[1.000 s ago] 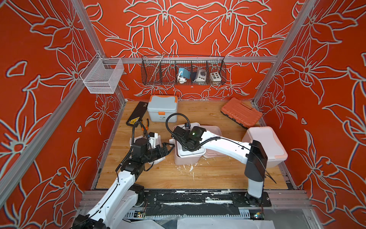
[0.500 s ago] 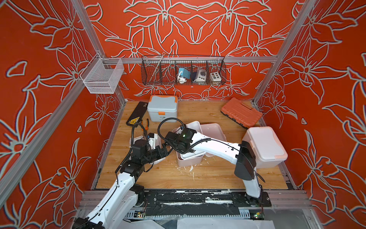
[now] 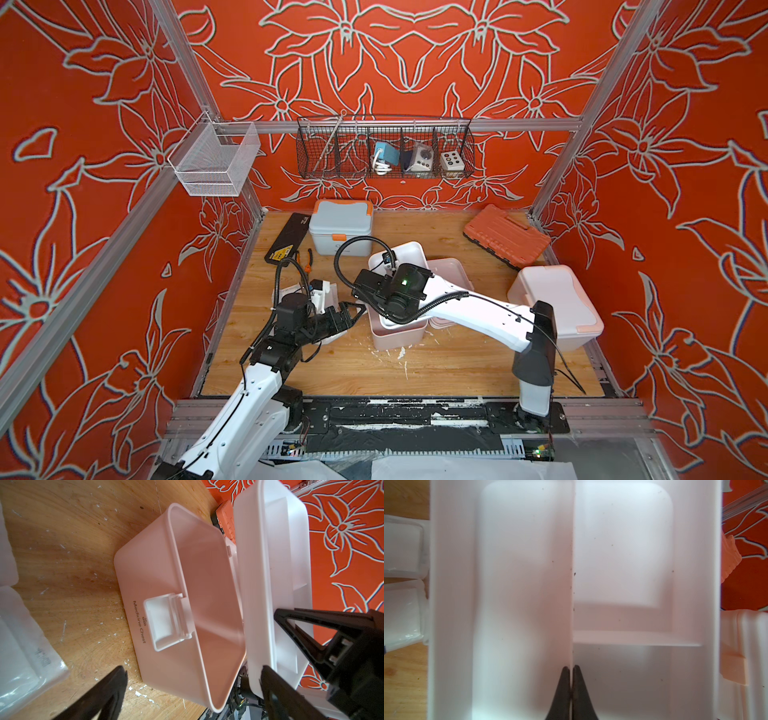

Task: Open first aid kits and take out gauze
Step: Pick up the compartment layer from the first aid kit, then place the compartment layer in the first aid kit.

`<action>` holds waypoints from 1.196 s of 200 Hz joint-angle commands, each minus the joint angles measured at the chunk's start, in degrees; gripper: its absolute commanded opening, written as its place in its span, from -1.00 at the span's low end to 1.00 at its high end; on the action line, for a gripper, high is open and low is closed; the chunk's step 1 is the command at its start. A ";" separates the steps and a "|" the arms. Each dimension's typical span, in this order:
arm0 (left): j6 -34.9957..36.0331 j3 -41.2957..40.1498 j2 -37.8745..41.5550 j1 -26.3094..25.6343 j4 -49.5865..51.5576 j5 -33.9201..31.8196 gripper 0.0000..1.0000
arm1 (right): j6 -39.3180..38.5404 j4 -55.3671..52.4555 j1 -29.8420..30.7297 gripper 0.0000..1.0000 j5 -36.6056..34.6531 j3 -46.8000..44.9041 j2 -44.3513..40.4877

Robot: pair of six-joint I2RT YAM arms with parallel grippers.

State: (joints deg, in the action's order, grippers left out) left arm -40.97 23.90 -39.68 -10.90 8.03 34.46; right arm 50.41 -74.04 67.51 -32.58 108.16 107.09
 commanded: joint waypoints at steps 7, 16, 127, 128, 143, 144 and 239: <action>2.81 6.42 3.63 -0.18 3.24 -2.09 0.94 | -8.20 9.26 0.25 -1.00 -1.68 -5.60 -11.30; 3.35 8.00 4.61 -0.18 4.27 -3.02 0.94 | -11.58 14.70 -0.07 -1.00 0.21 -9.53 -15.48; 5.00 12.68 -1.62 1.37 2.50 4.47 0.95 | -19.88 39.62 -41.20 -1.00 66.48 -42.53 -43.43; 4.88 12.63 -1.67 1.47 2.38 4.65 0.95 | -19.77 39.74 -41.52 -1.00 66.89 -42.74 -43.49; 3.52 11.89 -2.91 2.57 0.41 6.85 0.95 | -18.22 41.95 -45.95 -1.00 72.12 -45.42 -43.82; 3.44 11.83 -2.97 2.65 0.32 6.94 0.95 | -18.10 42.09 -46.18 -1.00 72.34 -45.59 -43.86; -2.28 10.27 -4.32 4.39 -4.15 9.22 0.95 | -12.73 47.79 -48.61 -1.00 78.20 -48.96 -42.58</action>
State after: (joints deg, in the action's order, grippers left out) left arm -40.62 34.35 -44.38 -6.96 7.11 41.78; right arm 35.09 -30.87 19.11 41.91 59.94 64.42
